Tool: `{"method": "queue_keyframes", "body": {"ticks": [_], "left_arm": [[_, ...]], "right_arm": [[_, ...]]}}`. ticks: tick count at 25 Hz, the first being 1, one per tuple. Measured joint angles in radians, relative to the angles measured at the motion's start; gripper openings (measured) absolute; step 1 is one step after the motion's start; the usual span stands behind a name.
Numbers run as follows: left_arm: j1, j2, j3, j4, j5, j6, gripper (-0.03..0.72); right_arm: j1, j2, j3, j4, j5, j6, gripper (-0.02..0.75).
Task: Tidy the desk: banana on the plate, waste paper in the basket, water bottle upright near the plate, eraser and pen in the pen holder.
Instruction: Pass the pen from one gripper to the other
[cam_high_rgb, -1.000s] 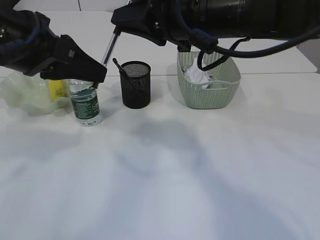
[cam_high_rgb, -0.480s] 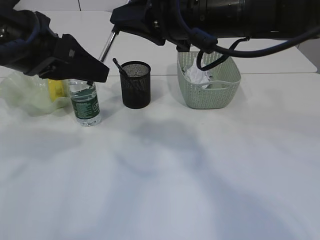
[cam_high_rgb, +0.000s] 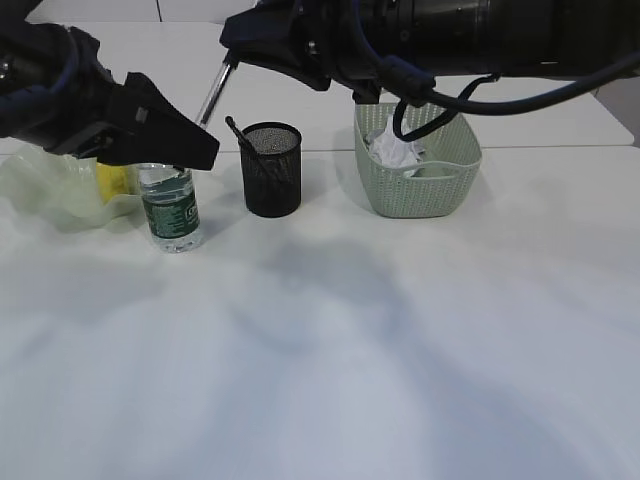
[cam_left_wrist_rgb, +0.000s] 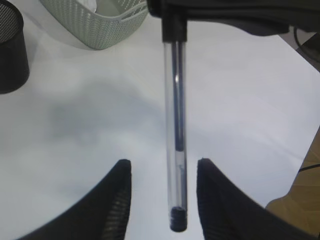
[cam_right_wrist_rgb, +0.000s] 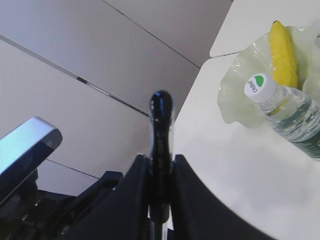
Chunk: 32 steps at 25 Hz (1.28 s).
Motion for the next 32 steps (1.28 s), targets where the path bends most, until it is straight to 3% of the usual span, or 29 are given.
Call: {"method": "queue_keyframes", "body": {"ticks": [22, 32], "left_arm": [[0.000, 0.000, 0.000, 0.060, 0.002, 0.000, 0.351], [0.000, -0.005, 0.000, 0.109, 0.038, -0.049, 0.352]], "right_arm": [[-0.002, 0.000, 0.000, 0.000, -0.120, -0.112, 0.091], [-0.101, 0.000, 0.000, 0.000, -0.149, -0.199, 0.091]]}}
